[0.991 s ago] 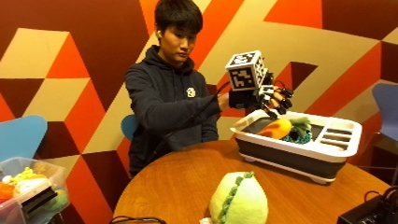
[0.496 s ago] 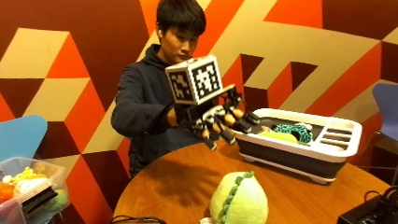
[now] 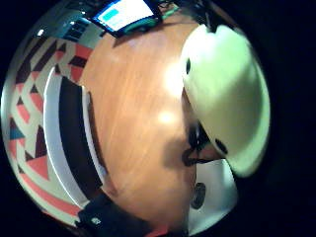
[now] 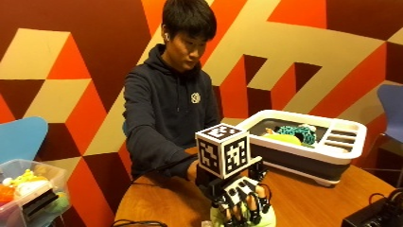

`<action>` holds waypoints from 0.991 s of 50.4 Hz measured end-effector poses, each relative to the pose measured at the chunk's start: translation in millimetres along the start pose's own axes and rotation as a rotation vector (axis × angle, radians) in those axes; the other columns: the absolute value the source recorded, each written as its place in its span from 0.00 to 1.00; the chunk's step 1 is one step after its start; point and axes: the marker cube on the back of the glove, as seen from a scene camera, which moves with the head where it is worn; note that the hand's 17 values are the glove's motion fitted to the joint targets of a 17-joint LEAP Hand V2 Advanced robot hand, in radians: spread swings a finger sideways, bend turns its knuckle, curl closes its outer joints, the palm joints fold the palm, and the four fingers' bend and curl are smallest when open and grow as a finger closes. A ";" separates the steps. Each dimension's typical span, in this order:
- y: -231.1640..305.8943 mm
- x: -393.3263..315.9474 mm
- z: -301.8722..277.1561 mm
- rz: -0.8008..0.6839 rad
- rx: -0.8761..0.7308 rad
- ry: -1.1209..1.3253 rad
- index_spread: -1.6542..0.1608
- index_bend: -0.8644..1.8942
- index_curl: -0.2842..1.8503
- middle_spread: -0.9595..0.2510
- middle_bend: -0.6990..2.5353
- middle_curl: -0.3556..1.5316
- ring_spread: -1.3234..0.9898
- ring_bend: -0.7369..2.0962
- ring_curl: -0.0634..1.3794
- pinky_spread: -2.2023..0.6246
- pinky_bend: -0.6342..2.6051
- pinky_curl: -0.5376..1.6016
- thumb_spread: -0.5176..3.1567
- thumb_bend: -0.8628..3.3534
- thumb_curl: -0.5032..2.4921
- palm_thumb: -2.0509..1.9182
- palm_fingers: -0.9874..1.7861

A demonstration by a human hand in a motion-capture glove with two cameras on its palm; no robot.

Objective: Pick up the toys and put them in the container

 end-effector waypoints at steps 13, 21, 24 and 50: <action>-0.5 -12.6 -27.5 -0.033 0.050 -0.197 0.70 0.43 0.36 0.60 0.43 0.51 0.42 0.68 0.39 0.66 0.52 0.45 0.30 0.26 0.44 0.74 0.77; 28.5 -52.7 -96.6 -0.115 0.138 -0.324 0.66 0.47 0.42 0.54 0.47 0.58 0.40 0.73 0.46 0.64 0.55 0.48 0.23 0.26 0.46 0.74 0.73; 43.9 -76.9 -125.7 -0.157 0.188 -0.368 0.65 0.49 0.45 0.52 0.49 0.61 0.39 0.75 0.48 0.64 0.56 0.50 0.21 0.26 0.47 0.74 0.71; 119.1 -294.2 -218.6 -0.606 0.153 -0.549 0.58 0.55 0.65 0.43 0.55 0.78 0.39 0.82 0.57 0.64 0.62 0.56 0.11 0.28 0.52 0.72 0.62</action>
